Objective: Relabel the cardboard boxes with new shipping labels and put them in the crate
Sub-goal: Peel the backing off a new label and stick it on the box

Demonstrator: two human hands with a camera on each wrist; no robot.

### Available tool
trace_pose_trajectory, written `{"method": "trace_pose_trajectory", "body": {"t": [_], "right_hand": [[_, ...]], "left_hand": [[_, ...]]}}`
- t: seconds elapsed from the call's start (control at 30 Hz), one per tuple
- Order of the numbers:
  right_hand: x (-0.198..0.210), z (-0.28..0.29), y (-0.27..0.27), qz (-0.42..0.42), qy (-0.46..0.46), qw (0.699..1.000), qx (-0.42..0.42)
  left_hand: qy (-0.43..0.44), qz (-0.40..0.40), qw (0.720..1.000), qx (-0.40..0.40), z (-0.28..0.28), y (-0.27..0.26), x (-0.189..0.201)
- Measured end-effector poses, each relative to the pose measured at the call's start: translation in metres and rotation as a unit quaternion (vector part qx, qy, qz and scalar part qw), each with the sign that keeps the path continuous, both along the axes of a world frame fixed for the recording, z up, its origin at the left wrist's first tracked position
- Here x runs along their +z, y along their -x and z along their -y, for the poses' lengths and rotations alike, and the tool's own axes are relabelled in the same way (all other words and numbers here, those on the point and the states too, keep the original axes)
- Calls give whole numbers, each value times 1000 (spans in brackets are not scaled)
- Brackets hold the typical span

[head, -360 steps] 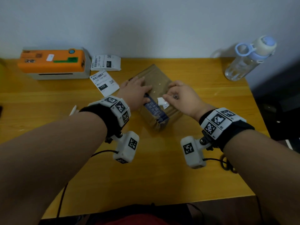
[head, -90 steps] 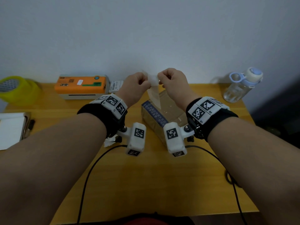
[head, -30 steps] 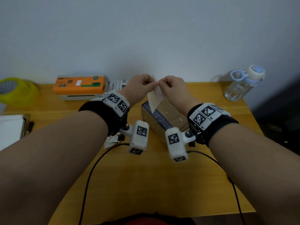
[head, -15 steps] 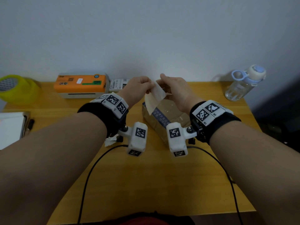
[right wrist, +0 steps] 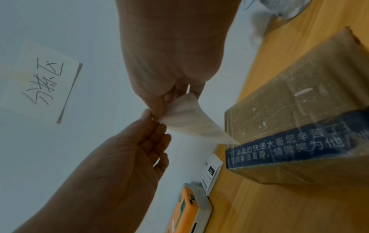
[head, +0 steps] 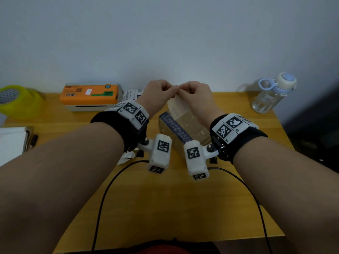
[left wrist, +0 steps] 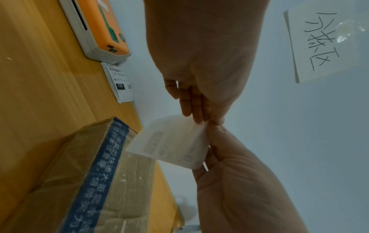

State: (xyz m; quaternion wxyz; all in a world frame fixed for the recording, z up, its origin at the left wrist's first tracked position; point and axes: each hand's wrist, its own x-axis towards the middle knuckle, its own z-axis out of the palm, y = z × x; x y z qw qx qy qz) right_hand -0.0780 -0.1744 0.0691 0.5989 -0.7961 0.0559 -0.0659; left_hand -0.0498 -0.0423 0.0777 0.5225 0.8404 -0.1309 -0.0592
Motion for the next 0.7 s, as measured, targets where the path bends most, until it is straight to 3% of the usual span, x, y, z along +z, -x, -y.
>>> {"method": "trace_pose_trajectory", "body": {"t": [0.13, 0.3, 0.43, 0.6, 0.7], "right_hand": [[-4, 5, 3, -21, -21, 1000, 1], [-10, 6, 9, -60, -73, 995, 7], [-15, 5, 9, -85, -80, 993, -6], [-12, 24, 7, -80, -151, 982, -84], [-14, 38, 8, -63, -85, 992, -69]], "left_hand": [[8, -13, 1000, -12, 0, 0, -2], [-73, 31, 997, -22, 5, 2, -7], [-56, 16, 998, -10, 5, 5, -13], [-36, 8, 999, 11, -3, 11, -16], [-7, -4, 999, 35, -5, 11, -16]]}}
